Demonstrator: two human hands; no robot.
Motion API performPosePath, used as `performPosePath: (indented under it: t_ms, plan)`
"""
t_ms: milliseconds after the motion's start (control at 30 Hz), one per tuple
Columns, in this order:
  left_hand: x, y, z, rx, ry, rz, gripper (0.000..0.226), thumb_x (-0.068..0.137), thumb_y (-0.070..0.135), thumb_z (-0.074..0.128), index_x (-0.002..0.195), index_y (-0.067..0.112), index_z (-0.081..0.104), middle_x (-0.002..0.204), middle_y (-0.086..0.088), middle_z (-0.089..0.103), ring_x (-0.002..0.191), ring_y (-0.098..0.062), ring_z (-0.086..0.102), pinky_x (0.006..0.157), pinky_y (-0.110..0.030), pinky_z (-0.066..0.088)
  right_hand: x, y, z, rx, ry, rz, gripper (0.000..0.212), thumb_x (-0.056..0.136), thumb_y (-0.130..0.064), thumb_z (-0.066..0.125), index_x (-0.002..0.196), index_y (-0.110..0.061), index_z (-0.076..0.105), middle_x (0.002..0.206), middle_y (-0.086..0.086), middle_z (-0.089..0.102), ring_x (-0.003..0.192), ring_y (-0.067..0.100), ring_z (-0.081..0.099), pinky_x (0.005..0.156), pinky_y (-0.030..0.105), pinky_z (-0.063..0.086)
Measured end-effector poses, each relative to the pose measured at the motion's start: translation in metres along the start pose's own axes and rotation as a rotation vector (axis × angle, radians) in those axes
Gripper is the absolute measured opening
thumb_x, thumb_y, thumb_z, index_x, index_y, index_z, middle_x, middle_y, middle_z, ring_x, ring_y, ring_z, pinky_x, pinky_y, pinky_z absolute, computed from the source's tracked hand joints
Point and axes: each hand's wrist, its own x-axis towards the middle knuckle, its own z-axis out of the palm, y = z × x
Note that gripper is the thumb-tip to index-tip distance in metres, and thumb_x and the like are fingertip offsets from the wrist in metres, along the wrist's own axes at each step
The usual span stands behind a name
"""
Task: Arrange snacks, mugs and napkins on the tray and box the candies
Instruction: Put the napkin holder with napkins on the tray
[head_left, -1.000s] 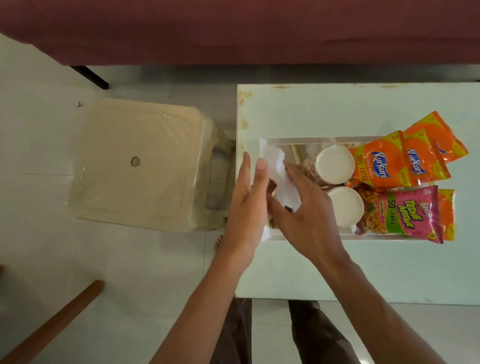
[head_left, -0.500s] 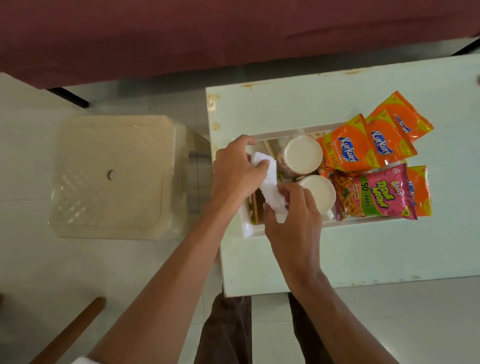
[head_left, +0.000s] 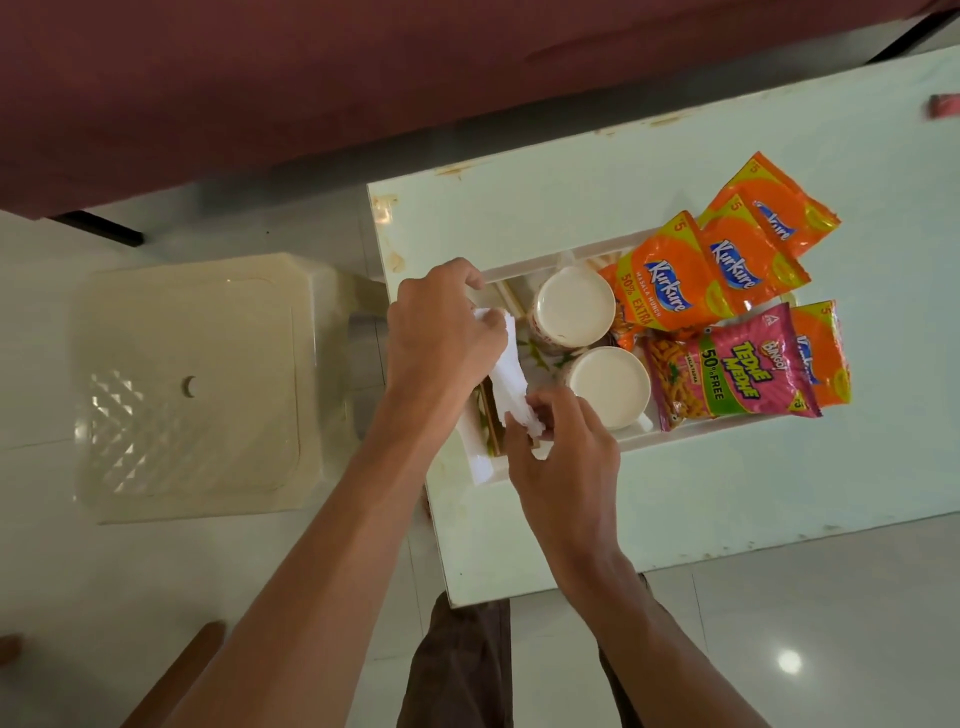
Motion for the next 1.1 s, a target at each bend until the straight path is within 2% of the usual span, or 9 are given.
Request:
performPosePath:
  t_ms: [133, 300, 400, 533, 667, 767, 900, 1033, 1100]
  plan:
    - [0.008, -0.006, 0.007, -0.042, -0.049, -0.055, 0.034, 0.086, 0.031, 0.077, 0.117, 0.02, 0.07, 0.102, -0.002, 0.077, 0.093, -0.015, 0.072, 0.054, -0.007, 0.03, 0.007, 0.006, 0.003, -0.028, -0.031, 0.019, 0.024, 0.084, -0.021, 0.077, 0.102, -0.015, 0.062, 0.095, 0.0, 0.071, 0.077, 0.01, 0.063, 0.062, 0.008, 0.048]
    - [0.02, -0.018, 0.017, -0.029, -0.071, -0.108, 0.035, 0.086, 0.035, 0.077, 0.116, 0.021, 0.069, 0.104, -0.002, 0.076, 0.083, -0.01, 0.063, 0.053, -0.007, 0.027, 0.013, 0.009, 0.009, -0.071, -0.065, 0.007, 0.023, 0.086, -0.025, 0.076, 0.102, -0.014, 0.063, 0.095, 0.001, 0.071, 0.076, 0.012, 0.065, 0.062, 0.026, 0.058]
    - [0.024, -0.023, 0.024, -0.035, -0.099, -0.119, 0.036, 0.085, 0.033, 0.079, 0.116, 0.018, 0.069, 0.104, -0.004, 0.075, 0.083, -0.012, 0.062, 0.055, -0.009, 0.031, 0.014, 0.007, 0.011, -0.102, -0.055, -0.003, 0.026, 0.085, -0.03, 0.076, 0.103, -0.016, 0.064, 0.097, -0.001, 0.072, 0.078, 0.013, 0.067, 0.062, 0.027, 0.059]
    - [0.025, -0.027, 0.031, -0.014, -0.114, -0.118, 0.037, 0.084, 0.034, 0.08, 0.116, 0.017, 0.07, 0.103, -0.005, 0.076, 0.094, -0.017, 0.07, 0.059, -0.011, 0.034, 0.012, 0.003, 0.011, -0.259, 0.017, -0.054, 0.023, 0.084, -0.037, 0.074, 0.101, -0.023, 0.066, 0.093, -0.008, 0.07, 0.077, 0.013, 0.064, 0.055, 0.022, 0.047]
    - [0.02, -0.025, 0.034, 0.017, -0.093, -0.089, 0.039, 0.088, 0.043, 0.073, 0.116, 0.017, 0.07, 0.106, -0.004, 0.077, 0.097, -0.019, 0.07, 0.064, -0.018, 0.039, 0.009, 0.002, 0.008, -0.319, -0.003, -0.051, 0.018, 0.087, -0.033, 0.072, 0.101, -0.023, 0.07, 0.096, -0.006, 0.072, 0.081, 0.015, 0.067, 0.056, 0.027, 0.053]
    - [0.016, -0.026, 0.026, -0.086, -0.034, -0.108, 0.046, 0.093, 0.058, 0.057, 0.115, 0.02, 0.07, 0.107, 0.003, 0.076, 0.096, -0.013, 0.07, 0.07, -0.023, 0.046, 0.009, -0.002, -0.003, -0.159, -0.004, -0.029, 0.018, 0.09, -0.035, 0.068, 0.104, -0.023, 0.068, 0.096, -0.009, 0.071, 0.082, 0.008, 0.067, 0.057, 0.028, 0.056]
    - [0.004, -0.036, 0.019, -0.517, -0.059, -0.317, 0.051, 0.101, 0.059, 0.04, 0.127, 0.022, 0.062, 0.118, 0.002, 0.07, 0.104, -0.012, 0.066, 0.09, -0.037, 0.057, 0.015, -0.006, -0.04, 0.277, -0.063, 0.063, 0.018, 0.096, -0.03, 0.063, 0.11, -0.023, 0.069, 0.096, -0.02, 0.071, 0.09, -0.006, 0.065, 0.058, 0.009, 0.05]
    - [-0.022, -0.053, 0.018, -0.621, 0.037, -0.42, 0.044, 0.104, 0.048, 0.043, 0.133, 0.02, 0.06, 0.124, 0.0, 0.068, 0.105, -0.012, 0.066, 0.092, -0.039, 0.057, 0.037, 0.014, -0.103, 0.298, 0.033, 0.024, 0.011, 0.094, -0.023, 0.064, 0.103, -0.025, 0.071, 0.094, -0.016, 0.073, 0.086, -0.004, 0.067, 0.063, 0.008, 0.05]
    - [-0.04, -0.064, 0.022, -0.614, 0.046, -0.437, 0.042, 0.104, 0.046, 0.045, 0.132, 0.019, 0.061, 0.127, -0.002, 0.067, 0.112, -0.019, 0.066, 0.095, -0.044, 0.056, 0.058, 0.033, -0.145, 0.251, 0.123, 0.048, 0.012, 0.092, -0.029, 0.064, 0.1, -0.027, 0.072, 0.09, -0.013, 0.074, 0.084, -0.001, 0.068, 0.068, 0.011, 0.05]
